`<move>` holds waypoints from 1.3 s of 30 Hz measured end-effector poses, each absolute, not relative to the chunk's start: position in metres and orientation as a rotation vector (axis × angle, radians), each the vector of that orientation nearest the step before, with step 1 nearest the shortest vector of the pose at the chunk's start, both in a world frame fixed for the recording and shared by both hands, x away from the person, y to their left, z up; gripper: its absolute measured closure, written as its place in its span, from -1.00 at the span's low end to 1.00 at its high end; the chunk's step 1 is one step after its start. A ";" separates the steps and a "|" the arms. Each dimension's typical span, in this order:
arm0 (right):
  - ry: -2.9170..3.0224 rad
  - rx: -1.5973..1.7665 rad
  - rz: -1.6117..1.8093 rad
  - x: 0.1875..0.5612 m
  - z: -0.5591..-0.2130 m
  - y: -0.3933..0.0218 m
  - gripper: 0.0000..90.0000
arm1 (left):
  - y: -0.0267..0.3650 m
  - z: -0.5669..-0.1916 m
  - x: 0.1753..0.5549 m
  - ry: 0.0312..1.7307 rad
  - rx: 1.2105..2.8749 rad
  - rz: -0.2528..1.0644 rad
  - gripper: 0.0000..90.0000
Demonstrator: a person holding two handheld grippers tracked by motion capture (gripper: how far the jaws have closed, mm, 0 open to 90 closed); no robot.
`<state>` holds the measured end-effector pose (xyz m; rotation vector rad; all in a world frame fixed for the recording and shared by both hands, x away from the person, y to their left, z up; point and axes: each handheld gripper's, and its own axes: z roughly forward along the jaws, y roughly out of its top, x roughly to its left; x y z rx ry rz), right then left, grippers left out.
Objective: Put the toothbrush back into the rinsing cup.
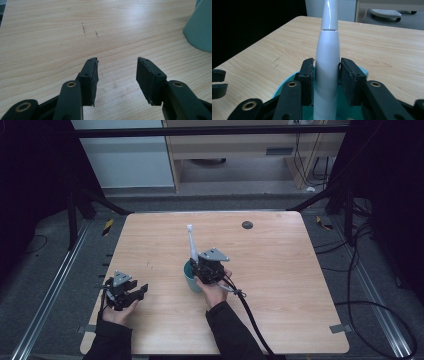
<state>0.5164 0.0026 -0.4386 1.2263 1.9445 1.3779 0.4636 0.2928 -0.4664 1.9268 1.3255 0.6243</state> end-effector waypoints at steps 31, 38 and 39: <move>1.838 1.357 1.228 0.478 -0.436 -0.170 -0.63 | 0.292 -0.467 0.463 1.330 1.923 0.628 0.12; 1.914 1.323 1.137 0.470 -0.448 -0.189 -0.66 | 0.293 -0.468 0.463 1.327 1.926 0.629 0.09; 1.928 1.318 1.120 0.469 -0.450 -0.190 -0.66 | 0.293 -0.468 0.463 1.327 1.924 0.629 0.09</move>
